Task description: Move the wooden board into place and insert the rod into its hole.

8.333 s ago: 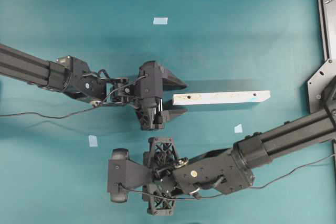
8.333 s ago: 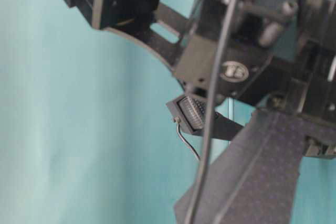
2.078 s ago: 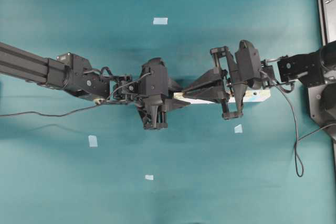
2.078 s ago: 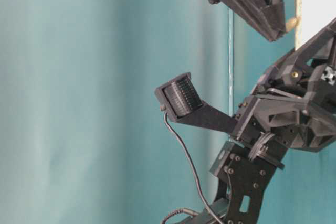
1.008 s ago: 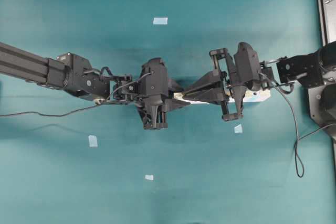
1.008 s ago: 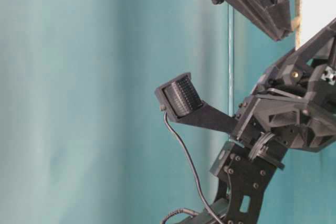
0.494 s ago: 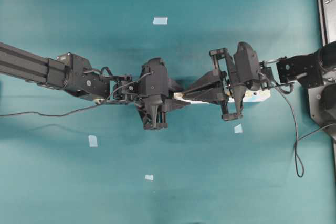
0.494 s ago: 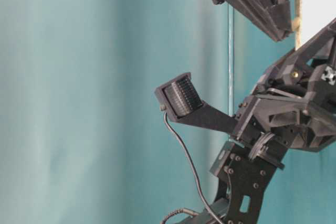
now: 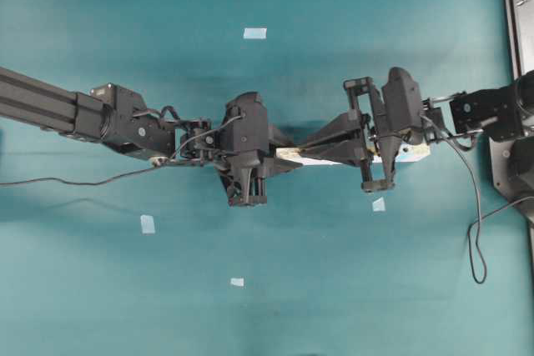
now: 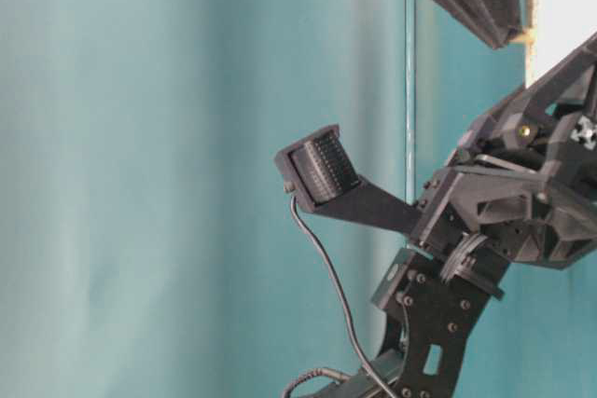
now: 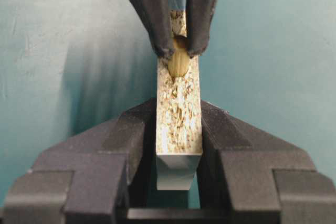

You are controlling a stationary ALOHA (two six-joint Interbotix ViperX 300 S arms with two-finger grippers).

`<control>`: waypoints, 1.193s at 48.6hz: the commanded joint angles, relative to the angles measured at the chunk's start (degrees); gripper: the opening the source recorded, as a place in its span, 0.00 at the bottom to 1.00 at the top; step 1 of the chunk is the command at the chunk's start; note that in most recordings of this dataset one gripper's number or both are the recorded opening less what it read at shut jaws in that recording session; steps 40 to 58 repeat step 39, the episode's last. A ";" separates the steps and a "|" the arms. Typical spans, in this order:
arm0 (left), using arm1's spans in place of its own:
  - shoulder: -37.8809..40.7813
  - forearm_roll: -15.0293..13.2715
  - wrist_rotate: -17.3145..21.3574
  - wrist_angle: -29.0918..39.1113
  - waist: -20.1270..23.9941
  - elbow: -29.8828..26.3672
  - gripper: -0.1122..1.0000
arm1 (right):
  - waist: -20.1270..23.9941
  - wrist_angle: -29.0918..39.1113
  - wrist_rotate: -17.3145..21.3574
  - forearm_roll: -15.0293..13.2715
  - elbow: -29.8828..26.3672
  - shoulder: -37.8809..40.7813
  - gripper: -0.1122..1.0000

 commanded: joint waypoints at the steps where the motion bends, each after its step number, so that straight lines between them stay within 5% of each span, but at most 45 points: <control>1: -1.76 0.09 -0.18 -0.09 -0.44 -0.62 0.29 | 0.26 0.88 -0.09 -0.09 0.44 -0.97 0.18; 39: -1.93 0.09 -0.09 0.09 -0.44 -0.62 0.29 | 1.49 16.00 1.49 -0.09 -0.70 -4.13 0.18; 58: -1.93 0.09 -0.09 0.09 -0.44 -0.62 0.29 | 1.49 16.00 1.49 -0.09 -0.70 -4.13 0.18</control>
